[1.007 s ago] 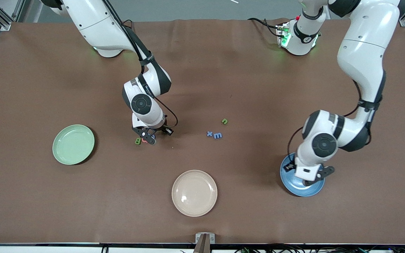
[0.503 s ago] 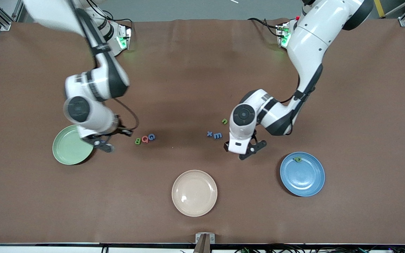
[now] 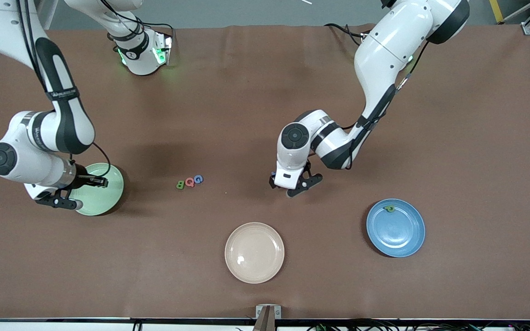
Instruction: Sort upper and lower case letters into plates
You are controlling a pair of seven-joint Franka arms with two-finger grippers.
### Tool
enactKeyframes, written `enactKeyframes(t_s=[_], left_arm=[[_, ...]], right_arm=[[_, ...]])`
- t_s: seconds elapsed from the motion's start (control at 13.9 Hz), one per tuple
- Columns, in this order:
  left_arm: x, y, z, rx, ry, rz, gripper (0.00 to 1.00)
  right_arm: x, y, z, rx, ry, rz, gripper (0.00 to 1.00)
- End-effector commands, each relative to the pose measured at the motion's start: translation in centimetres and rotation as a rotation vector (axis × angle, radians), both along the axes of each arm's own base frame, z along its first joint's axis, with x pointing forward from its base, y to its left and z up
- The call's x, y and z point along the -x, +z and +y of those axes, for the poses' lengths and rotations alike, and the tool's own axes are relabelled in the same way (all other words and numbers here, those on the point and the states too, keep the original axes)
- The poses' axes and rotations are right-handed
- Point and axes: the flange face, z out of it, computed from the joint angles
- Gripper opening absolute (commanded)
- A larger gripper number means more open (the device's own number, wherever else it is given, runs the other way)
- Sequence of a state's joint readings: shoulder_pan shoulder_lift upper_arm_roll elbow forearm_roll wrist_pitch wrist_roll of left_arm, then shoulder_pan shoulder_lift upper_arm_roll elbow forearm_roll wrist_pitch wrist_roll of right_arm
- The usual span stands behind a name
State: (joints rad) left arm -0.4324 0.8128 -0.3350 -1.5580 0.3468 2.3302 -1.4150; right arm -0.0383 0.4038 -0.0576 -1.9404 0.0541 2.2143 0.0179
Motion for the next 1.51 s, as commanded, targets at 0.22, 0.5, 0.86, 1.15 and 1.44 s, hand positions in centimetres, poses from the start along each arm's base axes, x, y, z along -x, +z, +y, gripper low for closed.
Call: enactKeyframes(t_s=[0.22,0.5,0.86,1.15,1.44], left_arm=[[1.0,-1.4,-0.7,0.015,0.016,0.008,0.83],[2.3,-2.5,-0.7,-0.009,0.056,0.034,0.55],[-0.2,-1.1,1.8,-0.025,0.106,0.027,0.08],[-6.3,4.8,9.5,-0.047,0.194,-0.021,0.02],[-11.1,7.1,20.5,-0.104,0.127,0.020,0.02]], right_arm=[[2.4,-6.3,-1.1,0.001,0.042,-0.028,0.17],[2.1,-6.2,-1.0,0.001,0.038,-0.029,0.98],[-0.5,-0.8,3.2,-0.005,-0.002,0.039,1.00],[-0.6,2.3,14.8,0.083,-0.358,0.081,1.00],[0.6,2.0,23.6,0.113,-0.599,0.030,1.00]])
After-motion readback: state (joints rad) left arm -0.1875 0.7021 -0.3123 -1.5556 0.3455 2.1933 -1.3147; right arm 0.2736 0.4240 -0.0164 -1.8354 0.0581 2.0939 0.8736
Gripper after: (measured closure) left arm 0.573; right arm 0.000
